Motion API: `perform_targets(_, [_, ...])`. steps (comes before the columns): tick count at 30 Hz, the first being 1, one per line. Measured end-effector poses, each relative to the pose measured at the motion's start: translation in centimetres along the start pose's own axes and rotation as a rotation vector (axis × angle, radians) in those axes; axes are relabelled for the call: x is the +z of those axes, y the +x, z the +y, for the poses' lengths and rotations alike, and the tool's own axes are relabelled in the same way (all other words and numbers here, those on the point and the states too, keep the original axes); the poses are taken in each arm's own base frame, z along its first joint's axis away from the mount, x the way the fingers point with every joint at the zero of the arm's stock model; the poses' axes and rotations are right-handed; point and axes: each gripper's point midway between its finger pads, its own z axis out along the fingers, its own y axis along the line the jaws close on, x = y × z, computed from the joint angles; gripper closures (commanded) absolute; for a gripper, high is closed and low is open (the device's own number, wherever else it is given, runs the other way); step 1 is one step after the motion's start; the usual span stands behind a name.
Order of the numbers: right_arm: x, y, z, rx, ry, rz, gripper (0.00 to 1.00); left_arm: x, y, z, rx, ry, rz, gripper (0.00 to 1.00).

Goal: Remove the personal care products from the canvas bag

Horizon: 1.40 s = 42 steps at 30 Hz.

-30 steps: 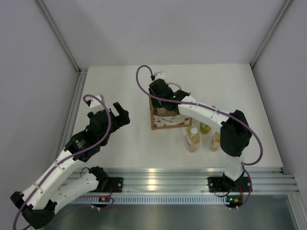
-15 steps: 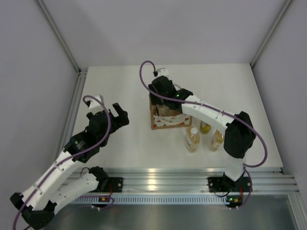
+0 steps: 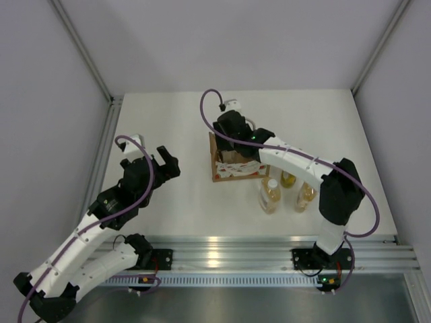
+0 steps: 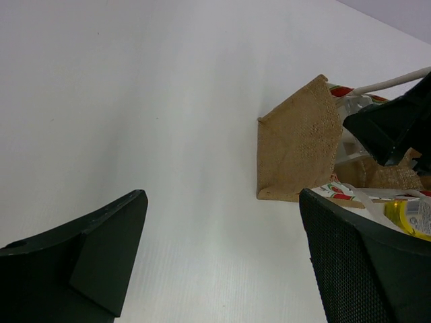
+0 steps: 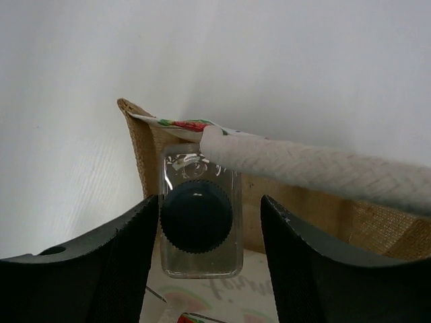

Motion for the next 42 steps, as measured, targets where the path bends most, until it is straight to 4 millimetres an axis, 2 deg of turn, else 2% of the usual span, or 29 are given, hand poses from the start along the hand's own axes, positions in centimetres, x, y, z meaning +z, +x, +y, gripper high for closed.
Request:
perform_targets(7, [0.6, 2.6, -0.5, -0.018, 0.001, 0.051, 0.46, 0.0, 0.1, 0.0, 0.001, -0.002, 0.001, 0.02])
perform_targets(14, [0.6, 3.1, -0.3, -0.02, -0.015, 0.061, 0.46, 0.1, 0.4, 0.3, 0.006, -0.009, 0.006, 0.02])
perform_targets(16, [0.6, 3.1, -0.2, -0.023, -0.019, 0.063, 0.5, 0.1, 0.4, 0.3, 0.007, -0.01, 0.006, 0.02])
perform_targets(17, [0.6, 3.1, -0.2, -0.025, -0.02, 0.063, 0.59, 0.2, 0.4, 0.3, 0.007, -0.01, 0.006, 0.02])
perform_targets(20, [0.7, 3.1, -0.2, -0.034, -0.021, 0.063, 0.72, 0.1, 0.4, 0.3, 0.007, -0.01, 0.006, 0.02])
perform_targets(21, [0.7, 3.1, -0.2, -0.036, -0.021, 0.063, 0.82, 0.1, 0.4, 0.3, 0.006, -0.009, 0.005, 0.02])
perform_targets(22, [0.7, 3.1, -0.2, -0.037, -0.021, 0.063, 0.85, 0.1, 0.3, 0.3, 0.005, -0.008, 0.004, 0.02])
perform_targets(23, [0.7, 3.1, -0.2, -0.039, -0.021, 0.062, 0.93, 0.0, 0.3, 0.3, 0.004, -0.007, 0.003, 0.02])
perform_targets(25, [0.6, 3.1, -0.3, -0.046, -0.022, 0.062, 1.0, -0.1, 0.2, 0.3, 0.001, -0.004, 0.0, 0.02])
perform_targets(32, [0.1, 2.7, -0.7, -0.105, -0.011, 0.074, 1.0, -0.8, 0.1, 0.7, 0.018, -0.013, 0.02, 0.02])
perform_targets(38, [-0.9, 0.3, -0.6, -0.127, -0.013, 0.045, 1.0, -2.3, -1.5, 0.8, 0.046, -0.013, 0.017, 0.02])
perform_targets(42, [-1.8, -1.1, -0.5, -0.126, -0.022, 0.018, 1.0, -2.8, -1.9, 1.2, 0.088, -0.016, 0.02, 0.02])
